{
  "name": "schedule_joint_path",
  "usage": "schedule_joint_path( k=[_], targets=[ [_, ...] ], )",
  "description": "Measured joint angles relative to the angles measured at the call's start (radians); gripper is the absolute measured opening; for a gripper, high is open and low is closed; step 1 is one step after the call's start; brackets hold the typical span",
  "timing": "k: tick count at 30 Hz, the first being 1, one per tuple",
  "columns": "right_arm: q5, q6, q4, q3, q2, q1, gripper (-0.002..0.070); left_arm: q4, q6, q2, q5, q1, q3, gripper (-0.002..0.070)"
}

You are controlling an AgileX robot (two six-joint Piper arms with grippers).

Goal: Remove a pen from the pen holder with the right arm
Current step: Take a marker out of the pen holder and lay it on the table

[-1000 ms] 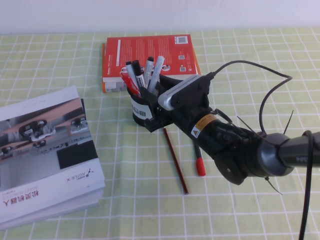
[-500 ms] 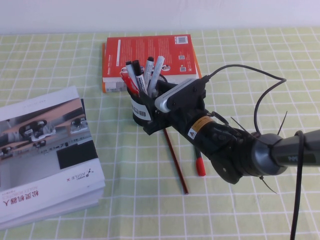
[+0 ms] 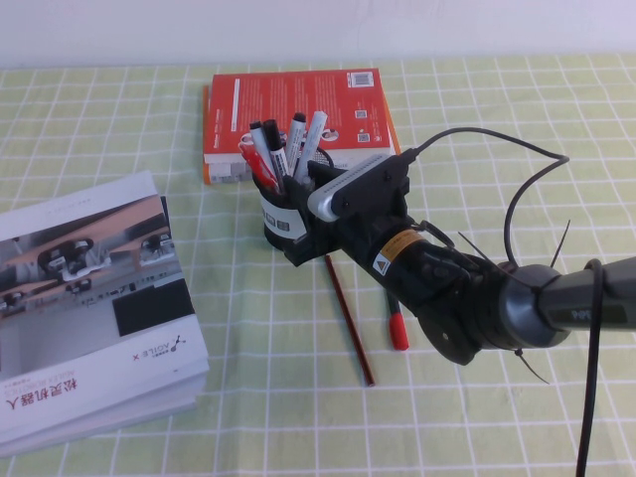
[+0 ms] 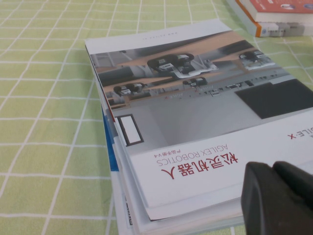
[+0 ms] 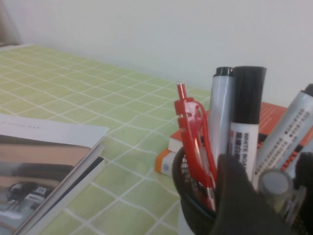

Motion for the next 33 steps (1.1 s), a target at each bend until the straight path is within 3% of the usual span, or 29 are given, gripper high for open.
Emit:
schedule_joint_path(
  k=[4, 14, 33],
  targets=[
    [0.000, 0.000, 0.000, 0.000, 0.000, 0.000, 0.0201, 0.000, 0.000, 0.000, 0.000, 0.000, 0.000, -0.0005],
    [0.000, 0.000, 0.006, 0.000, 0.000, -0.005, 0.0068, 0.000, 0.000, 0.000, 0.000, 0.000, 0.000, -0.0005],
    [0.034, 0.000, -0.009, 0.000, -0.037, -0.008, 0.0059, 0.000, 0.000, 0.000, 0.000, 0.000, 0.000, -0.0005]
  ],
)
